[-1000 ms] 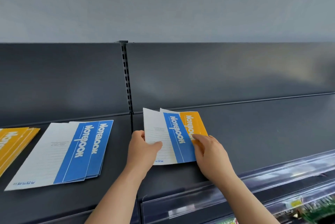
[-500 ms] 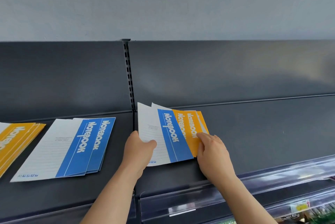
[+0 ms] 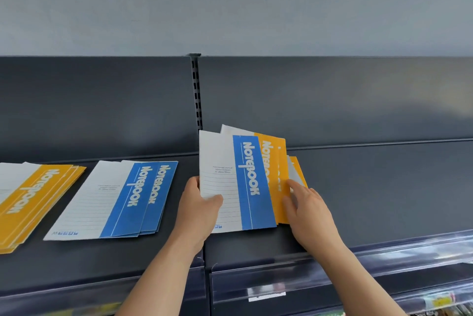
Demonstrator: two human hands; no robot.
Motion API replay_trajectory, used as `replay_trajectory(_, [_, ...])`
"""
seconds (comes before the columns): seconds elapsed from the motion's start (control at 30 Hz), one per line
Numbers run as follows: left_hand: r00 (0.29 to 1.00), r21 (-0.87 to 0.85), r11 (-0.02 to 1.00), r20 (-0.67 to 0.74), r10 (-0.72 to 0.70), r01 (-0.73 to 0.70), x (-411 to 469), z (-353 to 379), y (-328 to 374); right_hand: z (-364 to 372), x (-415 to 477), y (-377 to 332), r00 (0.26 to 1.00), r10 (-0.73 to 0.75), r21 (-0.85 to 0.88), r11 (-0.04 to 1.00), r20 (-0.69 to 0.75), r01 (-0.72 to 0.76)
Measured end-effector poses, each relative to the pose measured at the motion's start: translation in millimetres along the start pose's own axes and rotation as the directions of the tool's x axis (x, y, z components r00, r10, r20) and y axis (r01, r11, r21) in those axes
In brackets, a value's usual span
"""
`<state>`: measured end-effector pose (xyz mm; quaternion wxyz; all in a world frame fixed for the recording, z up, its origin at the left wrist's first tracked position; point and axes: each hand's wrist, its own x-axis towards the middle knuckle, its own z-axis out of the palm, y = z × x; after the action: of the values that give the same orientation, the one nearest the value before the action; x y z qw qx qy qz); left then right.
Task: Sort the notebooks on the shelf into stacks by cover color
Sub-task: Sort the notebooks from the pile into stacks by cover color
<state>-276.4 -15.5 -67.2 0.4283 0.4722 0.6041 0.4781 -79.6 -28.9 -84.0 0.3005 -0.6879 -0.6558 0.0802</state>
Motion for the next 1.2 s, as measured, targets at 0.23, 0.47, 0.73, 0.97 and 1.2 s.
replay_trajectory(0.23, [0.998,-0.028,0.998,-0.040,0.054,-0.055,-5,-46,3,17,-4,-52,0.997,0.067,0.264,0.962,0.038,-0.075])
replay_trajectory(0.47, [0.994,0.026,0.995,-0.058,0.096,-0.095,-3,-125,-1,50,-8,-122,0.992,0.102,0.568,0.814,0.069,-0.123])
replay_trajectory(0.73, [0.997,0.071,0.994,-0.018,0.080,-0.078,11,-215,-8,97,-13,-195,0.977,0.156,0.693,0.689,0.143,-0.211])
replay_trajectory(0.97, [0.990,0.236,0.969,-0.101,0.103,-0.077,35,-255,-24,100,-17,-209,0.968,0.250,0.658,0.729,-0.001,-0.188])
replay_trajectory(1.2, [0.987,0.410,0.904,-0.054,0.154,-0.118,53,-245,-34,73,-19,-198,0.924,0.340,0.532,0.822,-0.175,-0.202])
